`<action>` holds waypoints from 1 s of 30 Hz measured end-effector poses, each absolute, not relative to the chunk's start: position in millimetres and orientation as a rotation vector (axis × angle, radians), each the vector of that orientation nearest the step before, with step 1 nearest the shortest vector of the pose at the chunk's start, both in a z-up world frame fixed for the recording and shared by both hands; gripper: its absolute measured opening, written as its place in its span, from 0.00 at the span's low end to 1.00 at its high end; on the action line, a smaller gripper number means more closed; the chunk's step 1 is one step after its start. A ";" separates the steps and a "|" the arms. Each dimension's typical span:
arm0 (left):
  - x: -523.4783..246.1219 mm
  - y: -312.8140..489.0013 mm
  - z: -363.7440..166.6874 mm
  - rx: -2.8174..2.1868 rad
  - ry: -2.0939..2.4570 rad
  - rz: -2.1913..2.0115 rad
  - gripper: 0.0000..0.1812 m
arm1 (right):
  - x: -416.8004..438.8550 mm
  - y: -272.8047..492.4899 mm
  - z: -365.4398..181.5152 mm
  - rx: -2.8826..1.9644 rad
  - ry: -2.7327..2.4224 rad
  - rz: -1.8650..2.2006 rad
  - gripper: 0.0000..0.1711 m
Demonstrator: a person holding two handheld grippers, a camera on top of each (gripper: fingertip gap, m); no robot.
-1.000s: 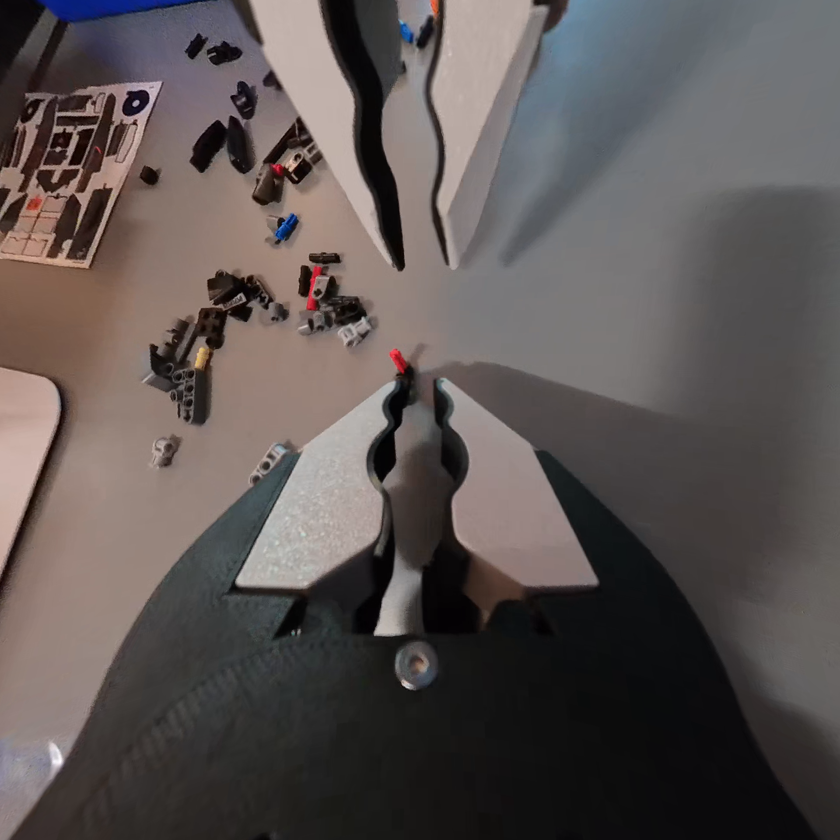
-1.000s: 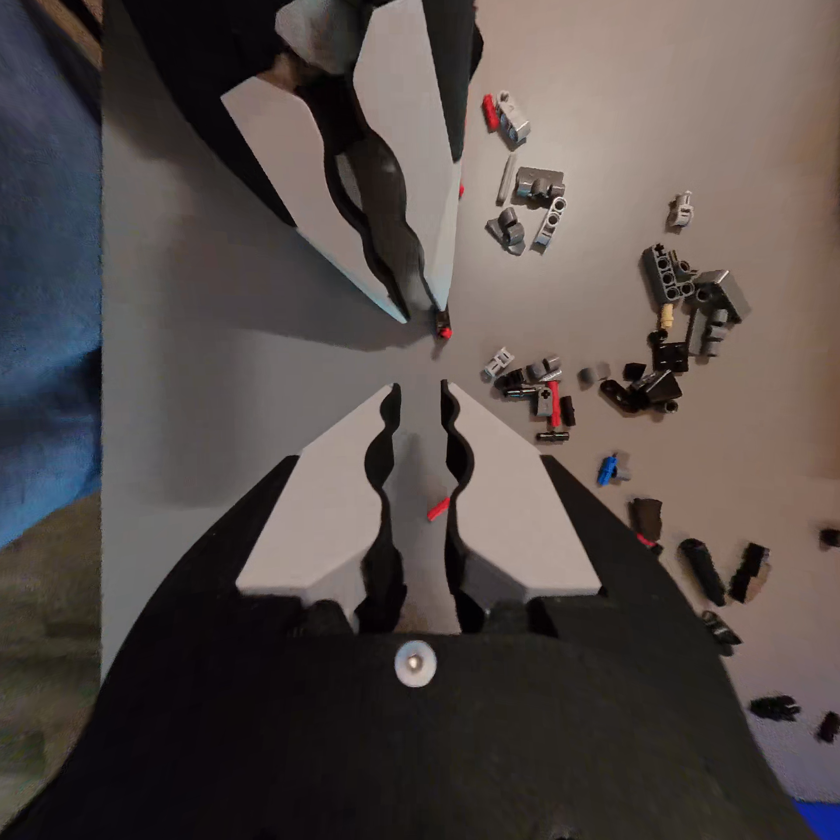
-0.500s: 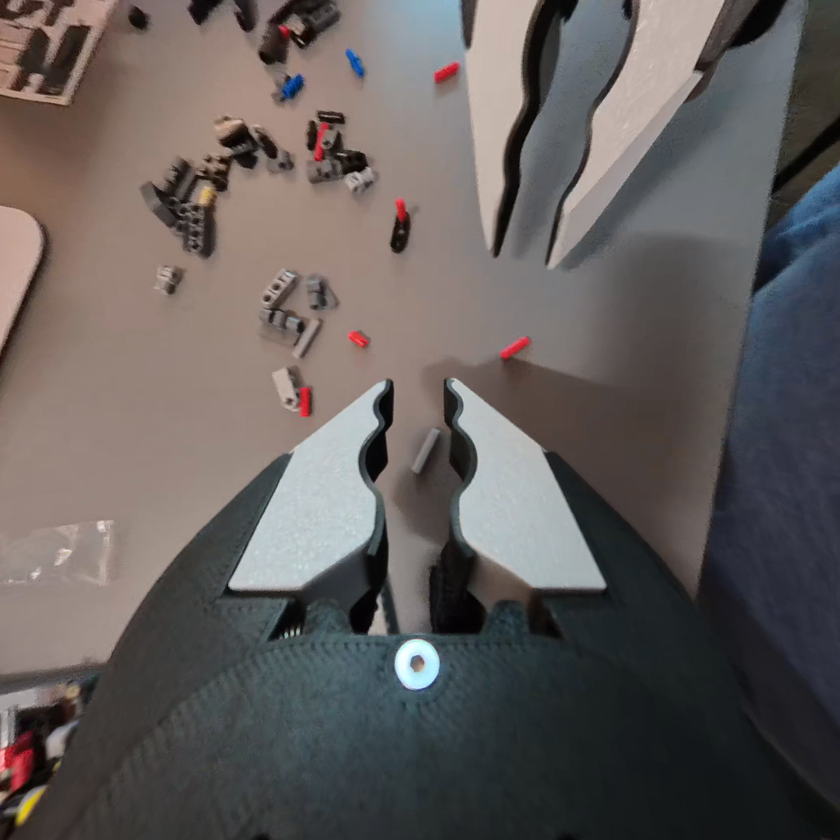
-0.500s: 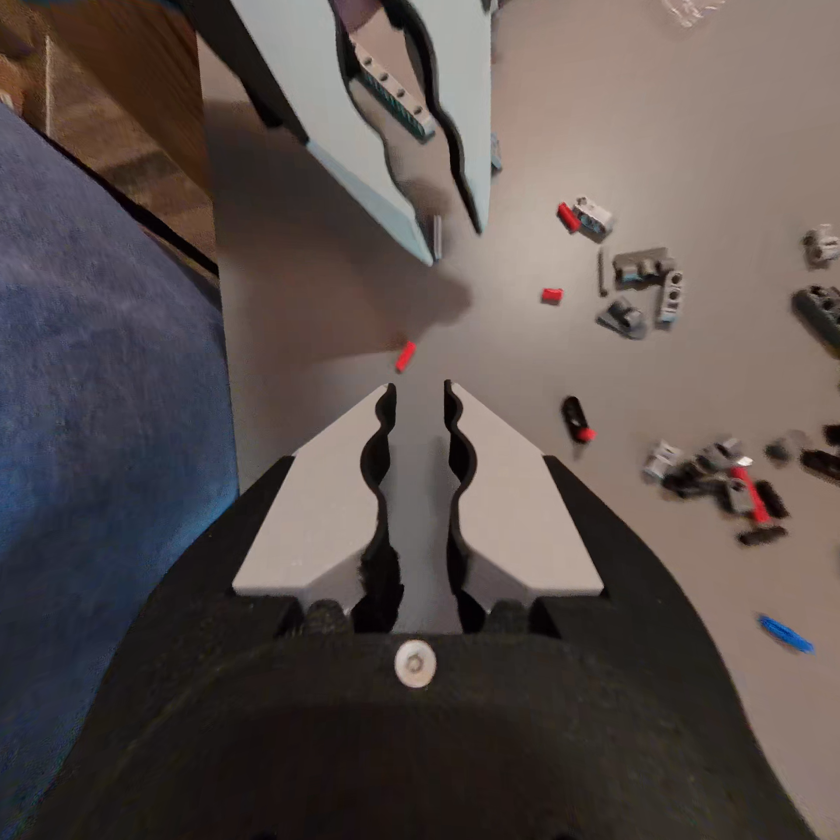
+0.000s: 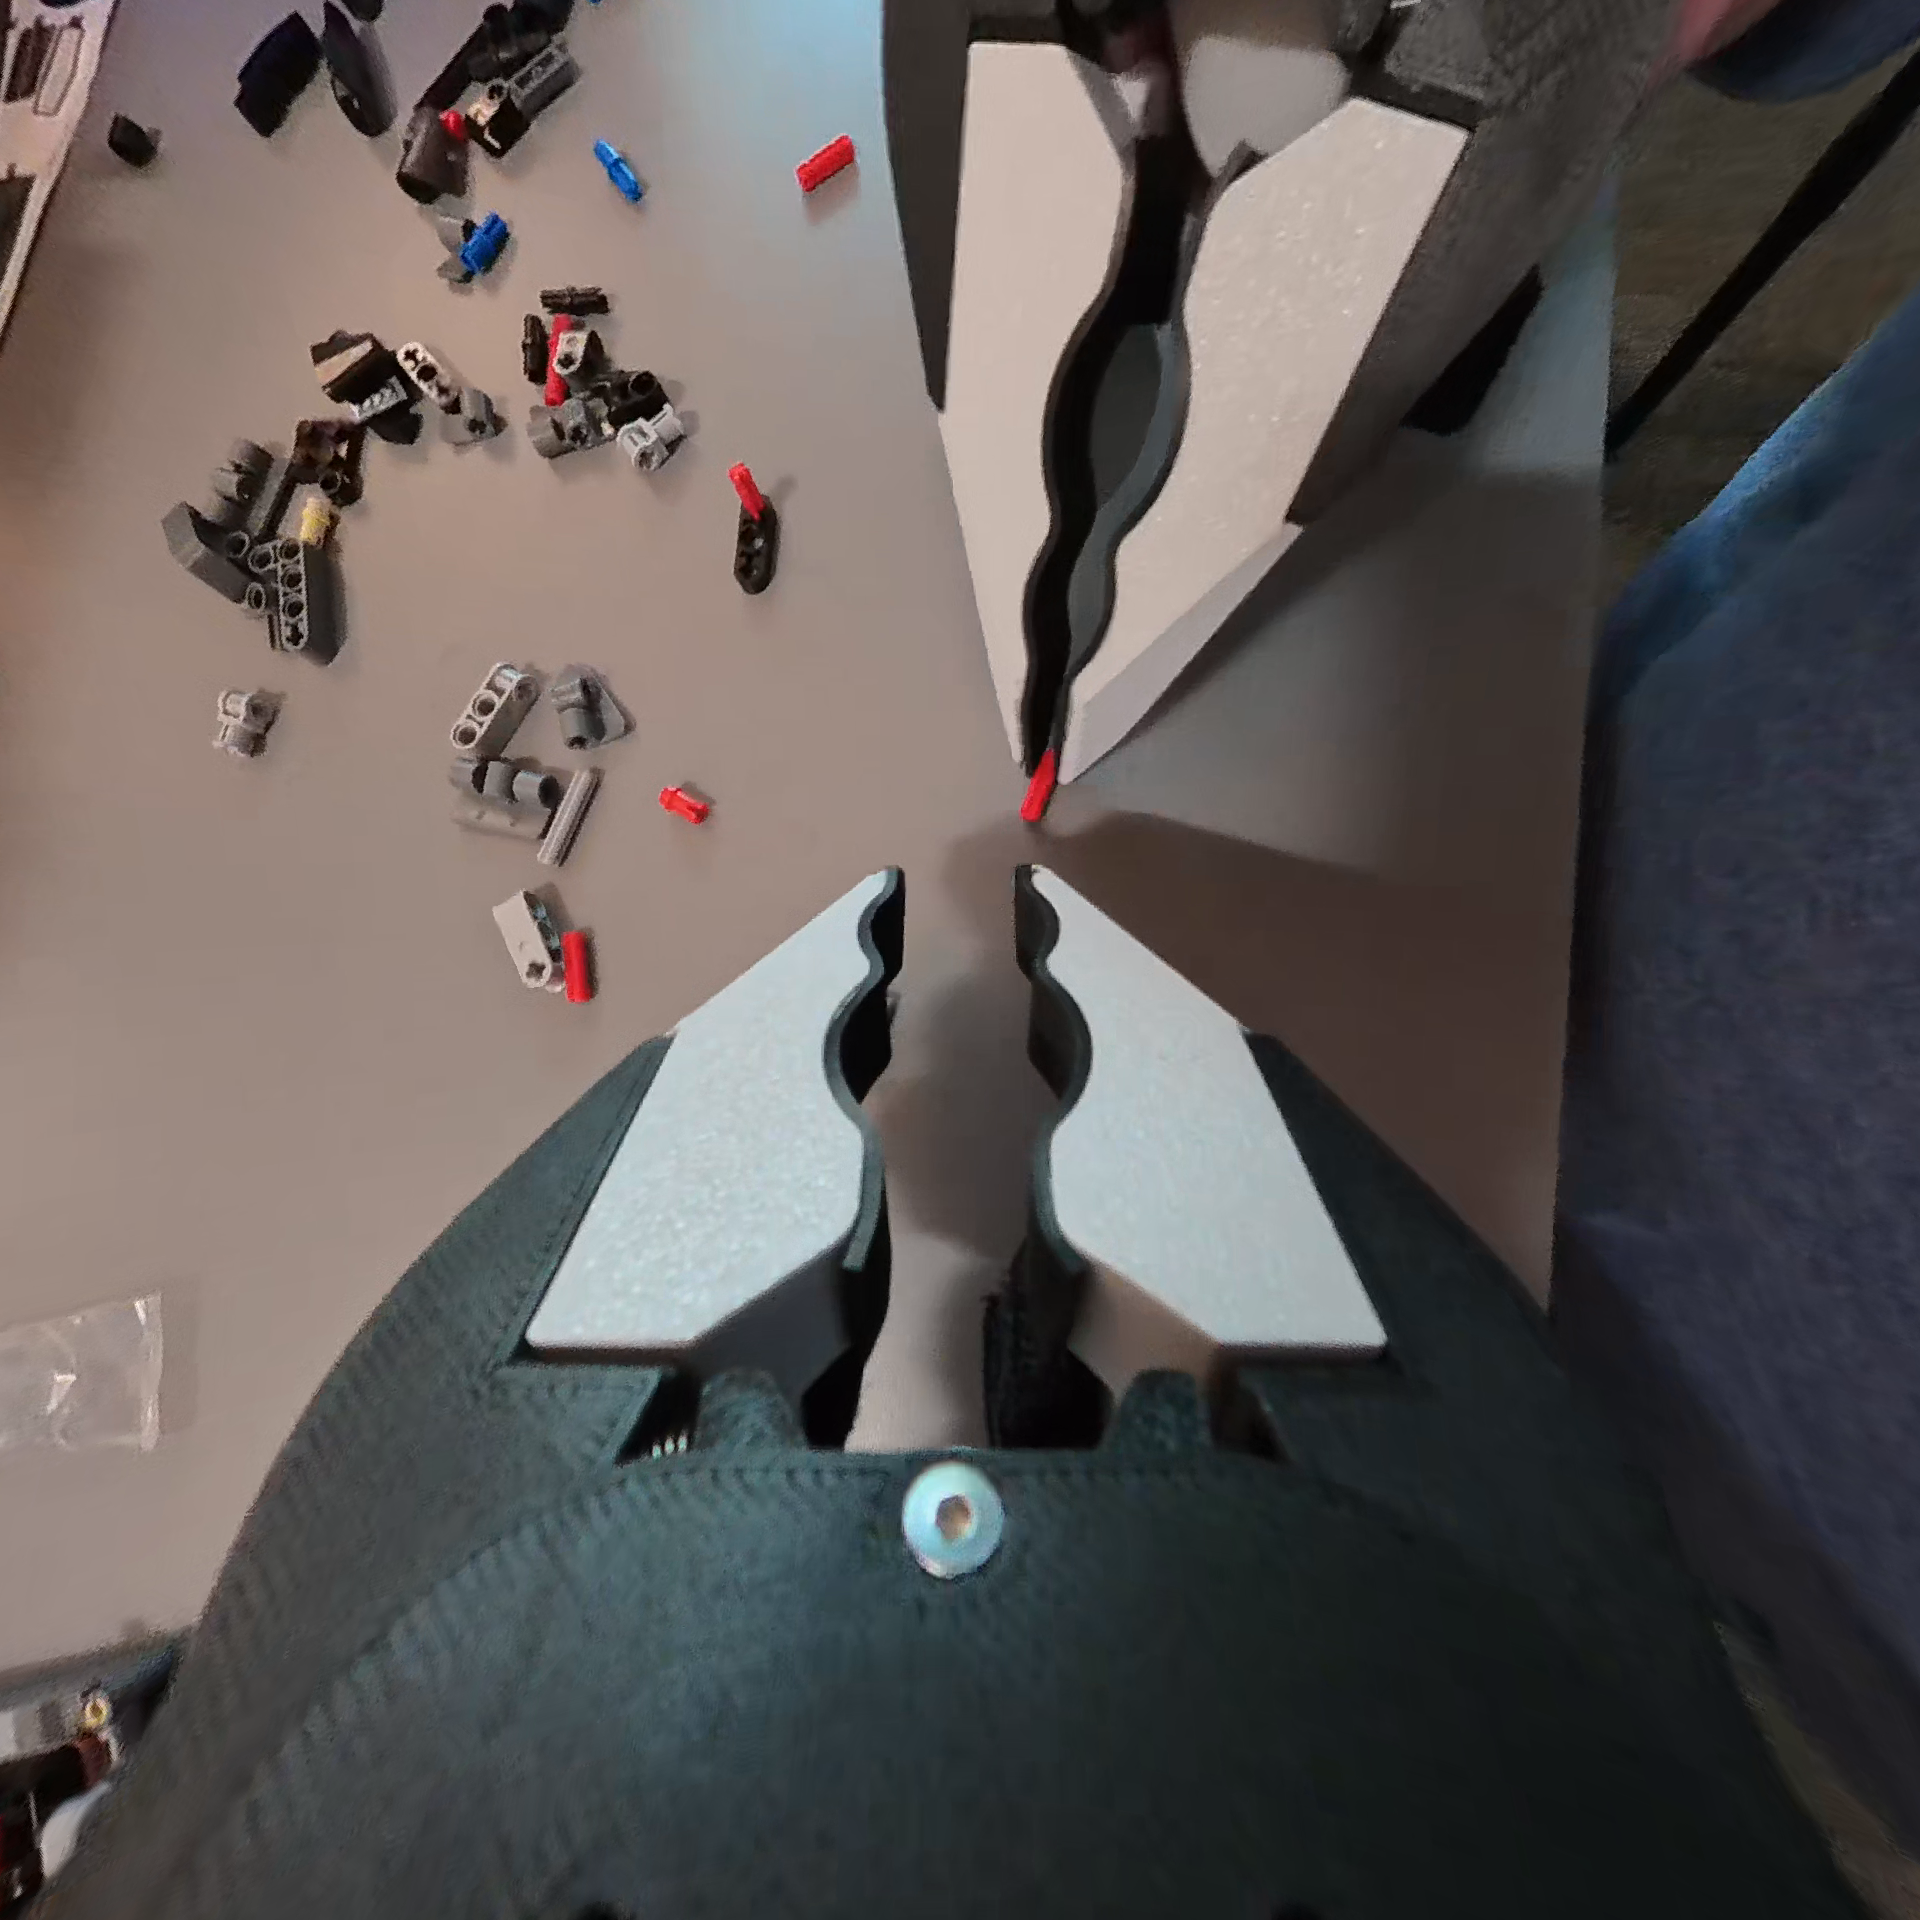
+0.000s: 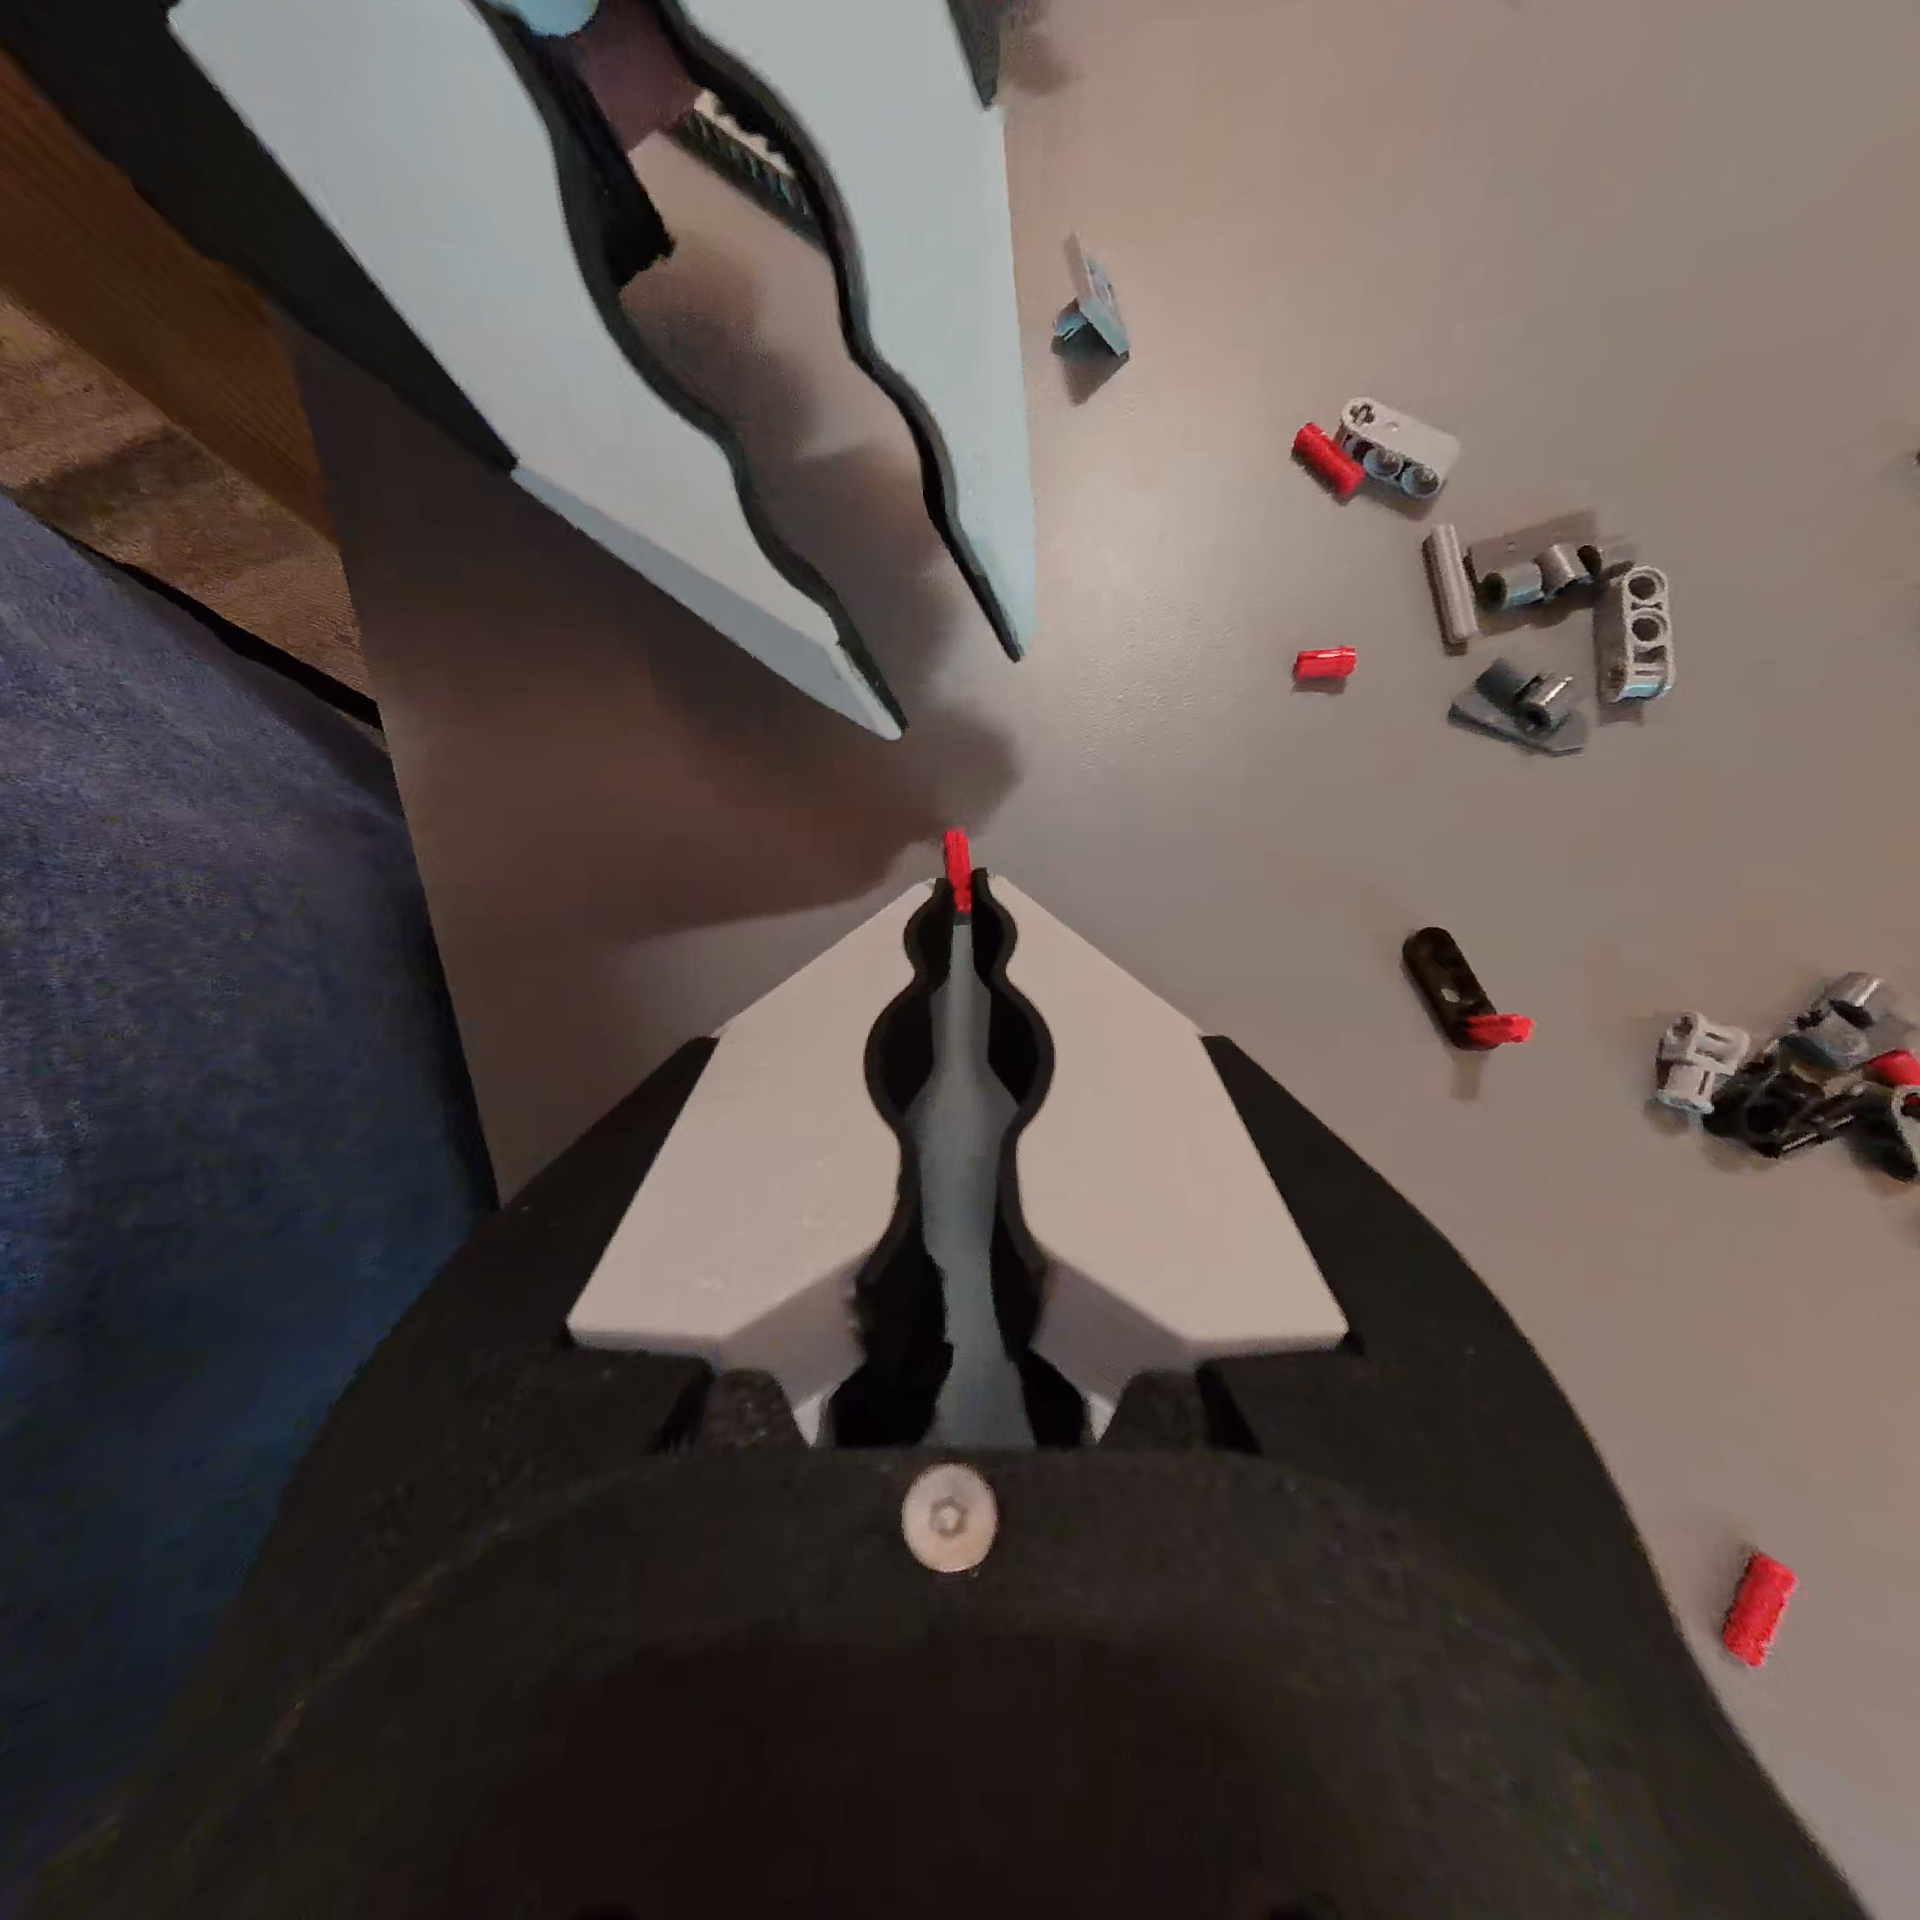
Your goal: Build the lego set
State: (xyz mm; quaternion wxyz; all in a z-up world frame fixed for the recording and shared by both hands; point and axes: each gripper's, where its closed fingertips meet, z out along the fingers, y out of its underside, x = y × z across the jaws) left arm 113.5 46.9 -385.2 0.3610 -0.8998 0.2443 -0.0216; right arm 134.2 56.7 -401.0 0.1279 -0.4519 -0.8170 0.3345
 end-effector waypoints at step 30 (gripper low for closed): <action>77.9 57.6 -320.2 -1.972 0.479 0.227 0.01 | 72.4 48.2 -311.9 -1.449 -2.238 1.514 0.01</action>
